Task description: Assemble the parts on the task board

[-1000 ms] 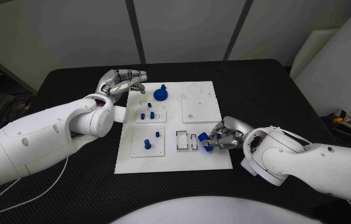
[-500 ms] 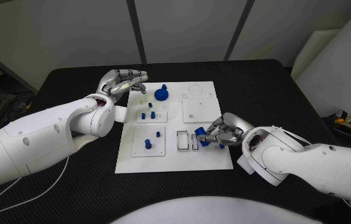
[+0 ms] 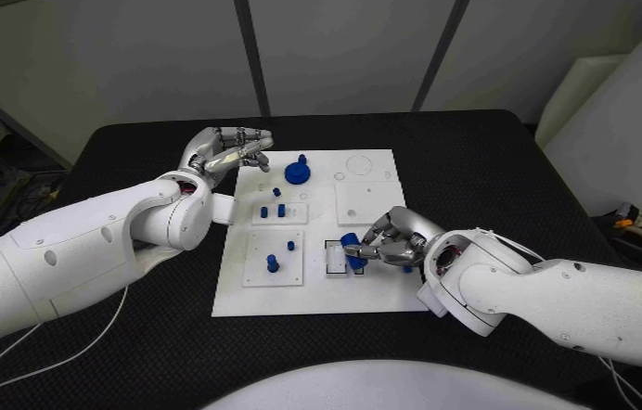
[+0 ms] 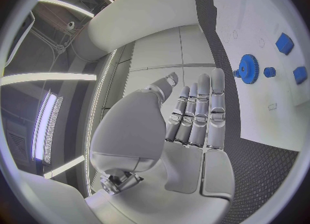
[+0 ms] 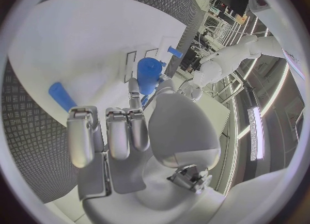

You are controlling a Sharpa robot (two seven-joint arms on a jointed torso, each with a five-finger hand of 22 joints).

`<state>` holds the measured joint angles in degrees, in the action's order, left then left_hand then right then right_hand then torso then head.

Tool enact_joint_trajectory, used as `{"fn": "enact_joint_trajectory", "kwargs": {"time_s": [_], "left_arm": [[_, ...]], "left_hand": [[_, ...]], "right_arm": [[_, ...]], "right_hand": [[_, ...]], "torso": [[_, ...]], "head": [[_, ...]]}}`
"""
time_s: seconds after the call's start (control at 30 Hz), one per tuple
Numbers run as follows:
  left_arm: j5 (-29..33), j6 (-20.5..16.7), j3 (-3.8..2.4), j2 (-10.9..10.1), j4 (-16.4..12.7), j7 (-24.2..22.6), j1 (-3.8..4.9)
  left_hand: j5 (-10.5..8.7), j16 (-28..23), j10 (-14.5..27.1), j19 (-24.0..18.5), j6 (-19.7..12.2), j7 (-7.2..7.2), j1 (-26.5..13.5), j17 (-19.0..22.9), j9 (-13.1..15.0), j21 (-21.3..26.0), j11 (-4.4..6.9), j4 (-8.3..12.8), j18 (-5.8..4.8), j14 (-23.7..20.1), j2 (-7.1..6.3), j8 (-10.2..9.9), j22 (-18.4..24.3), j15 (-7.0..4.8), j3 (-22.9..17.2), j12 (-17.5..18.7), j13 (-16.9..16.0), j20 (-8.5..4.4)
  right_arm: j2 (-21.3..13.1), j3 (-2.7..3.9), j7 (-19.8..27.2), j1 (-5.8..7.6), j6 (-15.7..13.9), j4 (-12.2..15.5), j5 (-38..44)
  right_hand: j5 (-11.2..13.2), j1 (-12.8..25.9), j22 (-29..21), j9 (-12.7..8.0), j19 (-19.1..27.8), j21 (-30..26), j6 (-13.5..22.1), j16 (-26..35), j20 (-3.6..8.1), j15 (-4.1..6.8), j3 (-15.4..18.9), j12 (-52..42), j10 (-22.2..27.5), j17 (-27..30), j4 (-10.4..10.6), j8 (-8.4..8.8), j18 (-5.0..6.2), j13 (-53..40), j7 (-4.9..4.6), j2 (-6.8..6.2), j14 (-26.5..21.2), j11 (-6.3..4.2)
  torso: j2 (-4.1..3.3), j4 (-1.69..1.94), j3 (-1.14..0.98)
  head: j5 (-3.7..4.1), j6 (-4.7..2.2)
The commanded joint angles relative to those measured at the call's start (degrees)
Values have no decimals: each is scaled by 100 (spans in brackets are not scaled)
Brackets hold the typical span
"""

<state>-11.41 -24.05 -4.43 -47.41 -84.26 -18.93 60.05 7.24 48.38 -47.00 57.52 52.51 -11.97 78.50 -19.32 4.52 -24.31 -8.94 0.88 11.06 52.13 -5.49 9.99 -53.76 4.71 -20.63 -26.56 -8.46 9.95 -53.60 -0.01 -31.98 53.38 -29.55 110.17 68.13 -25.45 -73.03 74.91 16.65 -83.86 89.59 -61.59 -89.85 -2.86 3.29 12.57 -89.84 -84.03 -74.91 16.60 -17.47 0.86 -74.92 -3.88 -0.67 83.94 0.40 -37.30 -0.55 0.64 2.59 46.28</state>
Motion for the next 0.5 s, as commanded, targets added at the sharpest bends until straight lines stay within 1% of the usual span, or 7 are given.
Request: {"fn": "enact_joint_trajectory", "kwargs": {"time_s": [0.03,0.17,0.23,0.33,0.5], "left_arm": [[6,43,-4,0,-19,-27,9],[6,41,-4,-8,-27,-27,9],[6,41,-4,-14,-36,-26,9],[6,42,-4,-23,-47,-25,9],[6,39,-4,-41,-62,-24,9]], "left_hand": [[5,7,42,23,-32,2,-5,10,-3,34,10,21,-65,-24,55,27,9,7,2,-29,6,14],[5,7,42,23,-32,2,-5,10,-3,34,10,21,-65,-24,55,27,9,7,2,-29,6,14],[5,7,42,23,-32,2,-5,10,-3,34,10,21,-65,-24,55,27,9,7,2,-29,6,14],[5,7,42,23,-32,2,-5,10,-3,34,10,21,-65,-24,55,27,9,7,2,-29,6,14],[5,7,42,23,-32,2,-5,10,-3,34,10,21,-65,-24,55,27,9,7,2,-29,6,14]], "right_arm": [[86,5,-52,20,454,-69,-39],[214,7,-74,29,512,-155,-51],[269,7,-81,31,511,-191,-54],[330,7,-86,32,506,-232,-55],[406,8,-98,33,498,-301,-53]], "right_hand": [[24,65,1476,2,-597,21,-23,-15,35,48,32,-16,-597,-1509,-5,36,-77,-1508,-28,24,606,-49],[34,103,1474,25,-596,20,-64,-15,39,54,45,-16,-597,-1509,-7,22,-77,-1508,-12,65,606,-60],[36,126,1477,44,-597,21,-92,-15,43,61,55,-16,-597,-1509,-8,9,-77,-1508,-1,86,606,-68],[37,136,1476,56,-597,21,-107,-15,47,65,62,-16,-597,-1509,-10,1,-77,-1508,6,97,606,-74],[38,141,1476,65,-596,21,-119,-15,49,68,66,-16,-597,-1509,-12,-5,-77,-1508,11,102,606,-79]], "torso": [[-1,5,2],[-1,-8,-5],[-2,-8,-4],[-3,2,-1],[-3,-9,2]], "head": [[-6,-4],[-27,-10],[-34,-16],[-33,-13],[-55,-9]]}}
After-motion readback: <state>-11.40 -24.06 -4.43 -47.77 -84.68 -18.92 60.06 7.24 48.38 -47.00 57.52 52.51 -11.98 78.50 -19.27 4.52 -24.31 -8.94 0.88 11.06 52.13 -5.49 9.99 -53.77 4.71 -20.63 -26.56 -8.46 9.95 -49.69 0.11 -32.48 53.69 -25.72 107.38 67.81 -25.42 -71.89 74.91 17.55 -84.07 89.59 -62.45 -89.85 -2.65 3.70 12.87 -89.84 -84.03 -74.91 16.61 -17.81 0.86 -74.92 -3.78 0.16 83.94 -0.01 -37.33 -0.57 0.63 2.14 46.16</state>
